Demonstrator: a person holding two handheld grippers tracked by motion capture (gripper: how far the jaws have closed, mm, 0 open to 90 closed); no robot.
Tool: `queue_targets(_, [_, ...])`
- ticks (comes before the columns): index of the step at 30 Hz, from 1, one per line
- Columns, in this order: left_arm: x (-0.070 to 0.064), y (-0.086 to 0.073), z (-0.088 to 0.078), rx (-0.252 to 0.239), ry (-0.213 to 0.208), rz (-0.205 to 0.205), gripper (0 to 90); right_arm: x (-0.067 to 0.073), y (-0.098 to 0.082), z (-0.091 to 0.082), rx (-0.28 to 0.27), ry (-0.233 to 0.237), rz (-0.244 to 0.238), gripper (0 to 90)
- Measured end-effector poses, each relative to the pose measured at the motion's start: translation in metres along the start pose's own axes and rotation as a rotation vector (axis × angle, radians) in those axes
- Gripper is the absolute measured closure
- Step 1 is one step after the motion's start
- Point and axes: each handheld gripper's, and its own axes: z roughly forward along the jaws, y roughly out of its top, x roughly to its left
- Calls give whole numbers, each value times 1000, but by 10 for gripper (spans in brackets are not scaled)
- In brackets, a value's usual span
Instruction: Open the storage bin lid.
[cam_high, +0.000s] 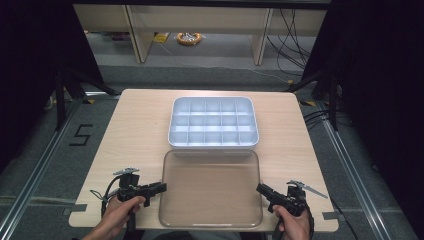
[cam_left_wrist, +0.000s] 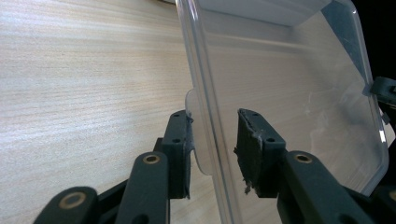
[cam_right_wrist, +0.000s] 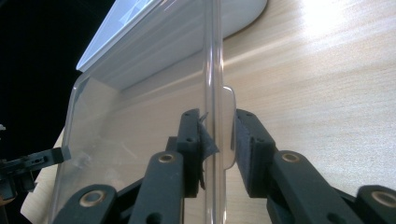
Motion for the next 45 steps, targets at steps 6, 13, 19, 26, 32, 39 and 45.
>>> queue_targets(6, [1,0,4,15,8,5,632,0,0,3,19,-5,44,725])
queue_targets(13, [1,1,6,14,23,21,621,-3,2,9,40,-22,11,715])
queue_targets(19, [2,-1,8,38,29,22,603,-4,1,12,50,-16,9,707])
queue_targets(26, [3,-3,9,55,37,34,589,-6,0,13,62,-28,-28,696])
queue_targets(32, [2,-4,10,64,46,38,581,-4,-2,15,89,-66,0,684])
queue_targets(39, [1,-4,11,58,58,65,578,-6,-3,19,84,-81,-37,661])
queue_targets(45, [1,-3,4,34,91,103,511,-7,1,14,53,-95,-39,635])
